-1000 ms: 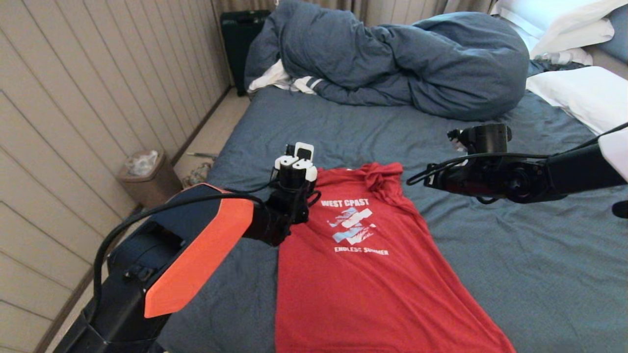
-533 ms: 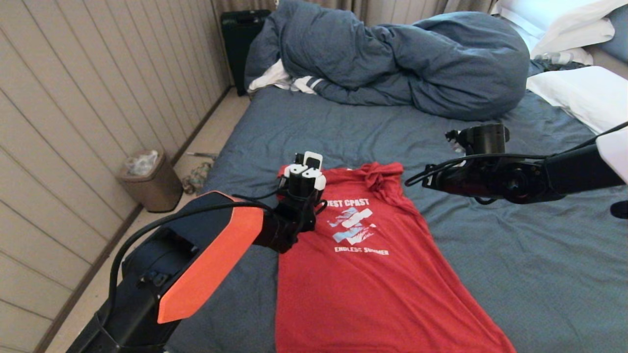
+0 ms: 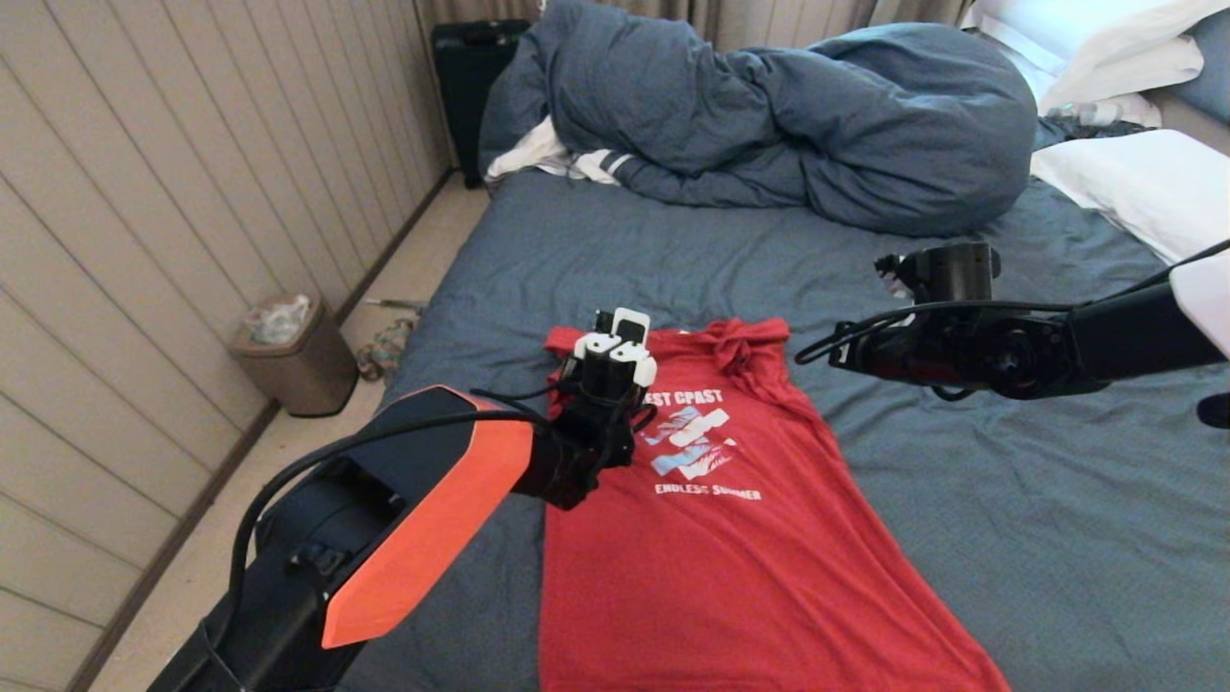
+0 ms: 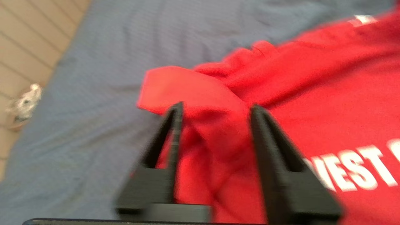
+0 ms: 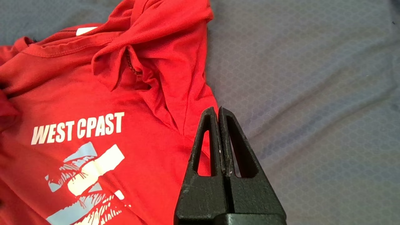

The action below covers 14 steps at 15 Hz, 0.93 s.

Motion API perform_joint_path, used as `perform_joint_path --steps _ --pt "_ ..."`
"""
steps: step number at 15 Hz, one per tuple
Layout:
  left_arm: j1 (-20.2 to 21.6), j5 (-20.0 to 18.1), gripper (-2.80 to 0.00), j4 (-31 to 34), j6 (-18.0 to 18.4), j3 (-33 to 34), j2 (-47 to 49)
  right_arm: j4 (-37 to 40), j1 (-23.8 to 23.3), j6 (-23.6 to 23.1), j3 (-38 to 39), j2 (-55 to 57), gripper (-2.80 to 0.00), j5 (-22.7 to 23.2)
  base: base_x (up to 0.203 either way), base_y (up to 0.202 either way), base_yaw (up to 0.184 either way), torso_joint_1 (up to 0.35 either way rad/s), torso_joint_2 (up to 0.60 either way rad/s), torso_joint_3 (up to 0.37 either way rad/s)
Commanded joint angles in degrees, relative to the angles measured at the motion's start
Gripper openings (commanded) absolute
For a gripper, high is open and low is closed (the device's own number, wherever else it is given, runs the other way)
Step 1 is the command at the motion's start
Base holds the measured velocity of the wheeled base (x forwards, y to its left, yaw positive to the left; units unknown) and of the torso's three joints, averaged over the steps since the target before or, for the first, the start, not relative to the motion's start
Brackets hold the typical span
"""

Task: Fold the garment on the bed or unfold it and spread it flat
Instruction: Fold the red T-shirt

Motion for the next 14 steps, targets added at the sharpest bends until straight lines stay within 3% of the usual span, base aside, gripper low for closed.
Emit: perform_joint_path --steps 1,6,9,10,12,14 --pt "-0.6 0.6 0.0 -0.4 0.0 0.4 -1.7 -0.1 0.1 0.0 0.0 0.1 -2.8 0.0 0.0 0.0 0.0 0.0 0.0 0.0" --pt "-1.8 1.7 0.0 -0.8 -0.6 2.5 -8.8 0.0 0.2 0.1 0.1 -0.1 -2.8 0.0 0.0 0.0 0.0 0.0 0.0 0.0" --pt "4.2 2.0 0.0 0.8 -2.1 4.5 -10.1 0.0 0.5 0.2 0.2 0.0 -2.8 0.0 0.0 0.0 0.0 0.0 0.0 0.0" --pt "6.1 2.0 -2.8 3.7 -4.6 5.3 -10.5 0.0 0.5 0.2 0.2 0.1 -2.8 0.0 0.0 0.0 0.0 0.0 0.0 0.0" --pt "7.3 0.4 -2.8 15.6 -12.1 5.3 -12.0 0.0 1.0 0.2 0.2 0.4 -2.8 0.0 0.0 0.0 0.0 0.0 0.0 0.0" --pt "7.7 -6.3 -2.8 30.4 -20.6 1.9 -13.5 0.0 1.5 0.4 0.2 0.8 -2.8 0.0 0.0 0.0 0.0 0.0 0.0 0.0"
